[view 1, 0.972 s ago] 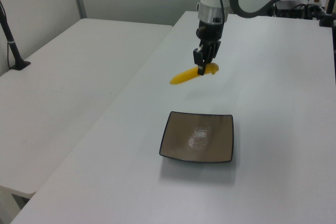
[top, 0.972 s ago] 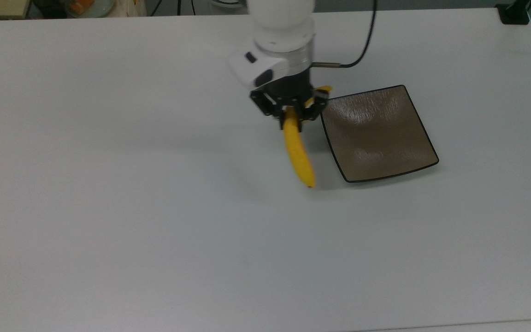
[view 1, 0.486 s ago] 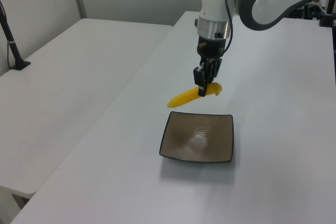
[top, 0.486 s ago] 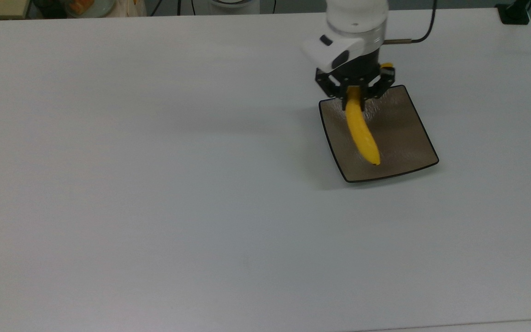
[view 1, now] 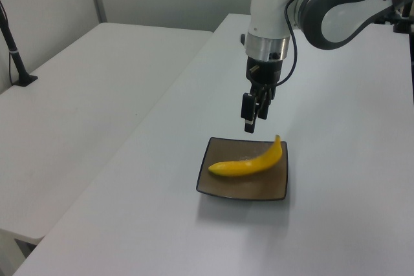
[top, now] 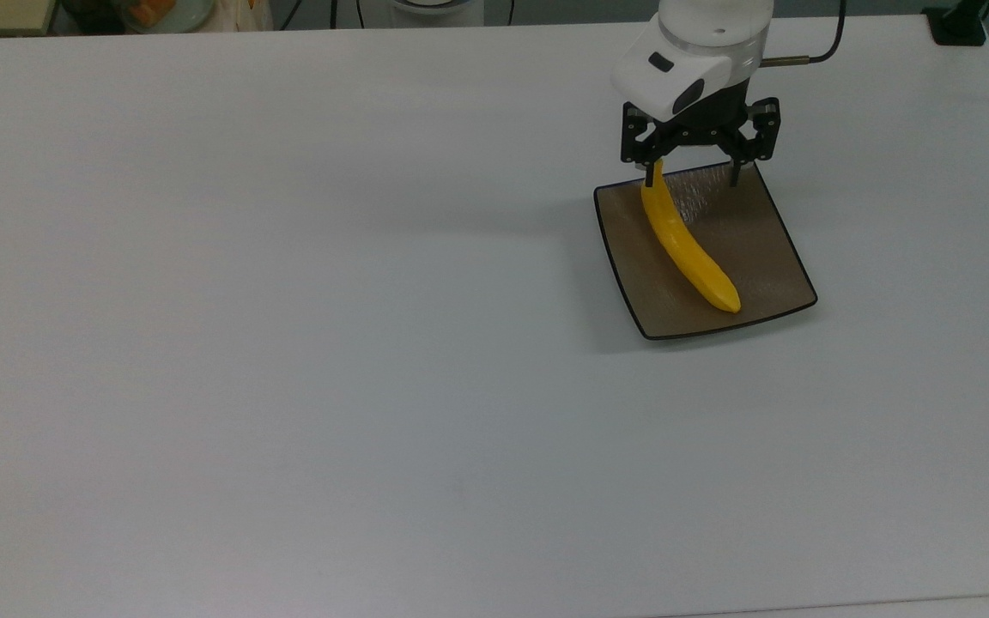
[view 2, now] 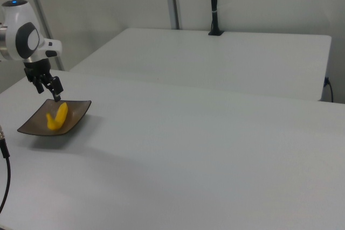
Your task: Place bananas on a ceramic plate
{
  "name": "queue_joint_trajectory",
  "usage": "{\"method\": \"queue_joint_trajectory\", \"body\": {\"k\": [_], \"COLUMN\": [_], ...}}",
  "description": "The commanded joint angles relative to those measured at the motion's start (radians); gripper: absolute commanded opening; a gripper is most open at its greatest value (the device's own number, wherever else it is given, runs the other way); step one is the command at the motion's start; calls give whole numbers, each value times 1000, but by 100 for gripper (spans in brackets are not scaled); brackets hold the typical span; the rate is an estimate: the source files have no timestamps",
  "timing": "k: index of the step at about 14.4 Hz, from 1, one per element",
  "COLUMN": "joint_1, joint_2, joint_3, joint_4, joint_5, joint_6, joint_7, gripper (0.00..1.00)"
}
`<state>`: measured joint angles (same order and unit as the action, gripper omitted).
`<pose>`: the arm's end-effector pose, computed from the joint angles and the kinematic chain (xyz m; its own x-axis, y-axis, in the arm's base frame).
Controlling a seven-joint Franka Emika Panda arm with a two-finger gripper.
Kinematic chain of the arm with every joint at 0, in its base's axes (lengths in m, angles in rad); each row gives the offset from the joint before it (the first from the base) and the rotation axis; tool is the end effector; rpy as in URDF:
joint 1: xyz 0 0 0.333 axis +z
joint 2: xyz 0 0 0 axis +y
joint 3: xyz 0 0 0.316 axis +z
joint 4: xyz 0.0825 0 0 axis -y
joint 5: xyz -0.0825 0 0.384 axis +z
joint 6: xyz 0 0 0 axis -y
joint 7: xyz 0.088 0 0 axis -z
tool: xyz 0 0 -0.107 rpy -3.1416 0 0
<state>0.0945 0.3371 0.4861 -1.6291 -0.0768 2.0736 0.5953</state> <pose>0.5755 0.3308 0.4576 0.9970 -0.0229 0.0744 -0.0115 -0.9885 -0.1508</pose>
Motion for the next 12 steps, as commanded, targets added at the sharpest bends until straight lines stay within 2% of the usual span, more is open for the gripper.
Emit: {"method": "queue_joint_trajectory", "body": {"k": [1, 3, 5, 6, 9, 12], "joint_1": [-15, -22, -53, -56, -45, -42], "joint_2": [-30, -30, -47, -64, -121, -187], "joint_3": [-3, -11, -18, -38, -130, -234], "joint_4": [-23, -22, -20, -20, -29, -73], "joint_5": [-44, -89, -95, -95, -95, -94], "joint_6": [-18, -87, -176, -210, -311, -336], "joint_7": [-17, -102, -246, -305, -489, -638], "gripper": [100, 100, 100, 100, 100, 100]}}
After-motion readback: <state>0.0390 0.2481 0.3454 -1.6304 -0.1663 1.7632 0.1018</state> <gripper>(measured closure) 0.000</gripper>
